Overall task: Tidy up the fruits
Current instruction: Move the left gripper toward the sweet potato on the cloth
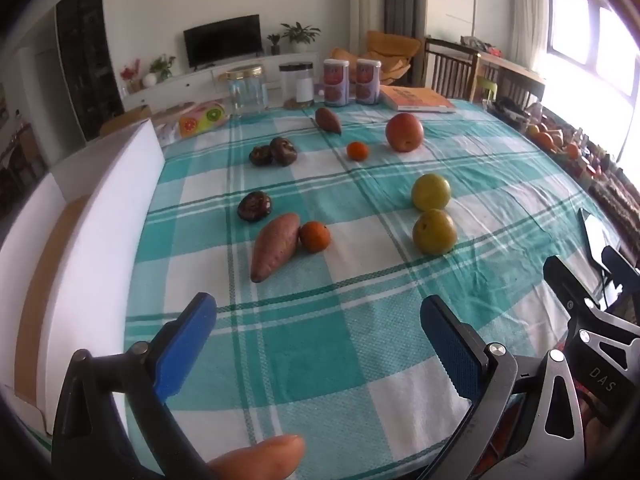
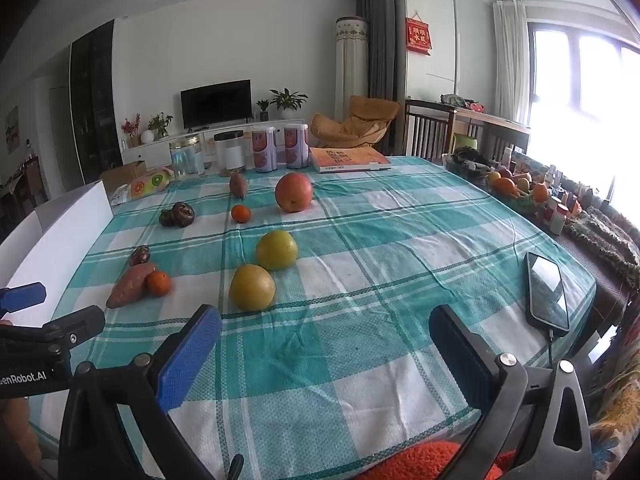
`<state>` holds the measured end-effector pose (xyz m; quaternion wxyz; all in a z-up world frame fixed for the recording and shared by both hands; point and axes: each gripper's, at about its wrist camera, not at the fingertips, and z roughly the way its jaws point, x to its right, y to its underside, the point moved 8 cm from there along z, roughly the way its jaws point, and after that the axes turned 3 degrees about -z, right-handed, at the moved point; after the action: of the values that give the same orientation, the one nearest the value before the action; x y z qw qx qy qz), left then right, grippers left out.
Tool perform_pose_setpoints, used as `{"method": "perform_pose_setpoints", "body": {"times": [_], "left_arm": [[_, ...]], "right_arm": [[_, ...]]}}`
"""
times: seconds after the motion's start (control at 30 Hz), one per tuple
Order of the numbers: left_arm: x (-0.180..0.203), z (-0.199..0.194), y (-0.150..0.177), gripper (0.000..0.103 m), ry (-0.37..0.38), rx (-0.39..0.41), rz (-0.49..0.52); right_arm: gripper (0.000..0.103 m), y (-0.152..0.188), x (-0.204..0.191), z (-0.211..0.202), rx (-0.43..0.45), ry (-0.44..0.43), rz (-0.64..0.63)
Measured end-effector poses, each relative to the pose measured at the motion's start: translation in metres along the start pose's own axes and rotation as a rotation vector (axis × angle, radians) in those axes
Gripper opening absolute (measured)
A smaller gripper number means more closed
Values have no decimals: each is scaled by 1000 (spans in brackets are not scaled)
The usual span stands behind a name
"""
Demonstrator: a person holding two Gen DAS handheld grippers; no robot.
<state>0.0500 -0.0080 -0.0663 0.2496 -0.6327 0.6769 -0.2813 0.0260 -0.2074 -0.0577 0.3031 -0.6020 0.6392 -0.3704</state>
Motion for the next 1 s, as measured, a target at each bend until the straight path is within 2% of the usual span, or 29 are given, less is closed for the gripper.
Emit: {"method": "perform_pose_setpoints", "body": {"times": [0.57, 0.73, 1.0], "left_arm": [[2, 4, 4, 102, 9, -12, -5], [-6, 17, 23, 102, 0, -77, -4], [-28, 42, 47, 102, -12, -168, -69]], "right_arm": [[103, 0, 0, 0, 0, -1, 0], [103, 0, 0, 0, 1, 0, -1], [103, 0, 0, 0, 0, 0, -1]]}}
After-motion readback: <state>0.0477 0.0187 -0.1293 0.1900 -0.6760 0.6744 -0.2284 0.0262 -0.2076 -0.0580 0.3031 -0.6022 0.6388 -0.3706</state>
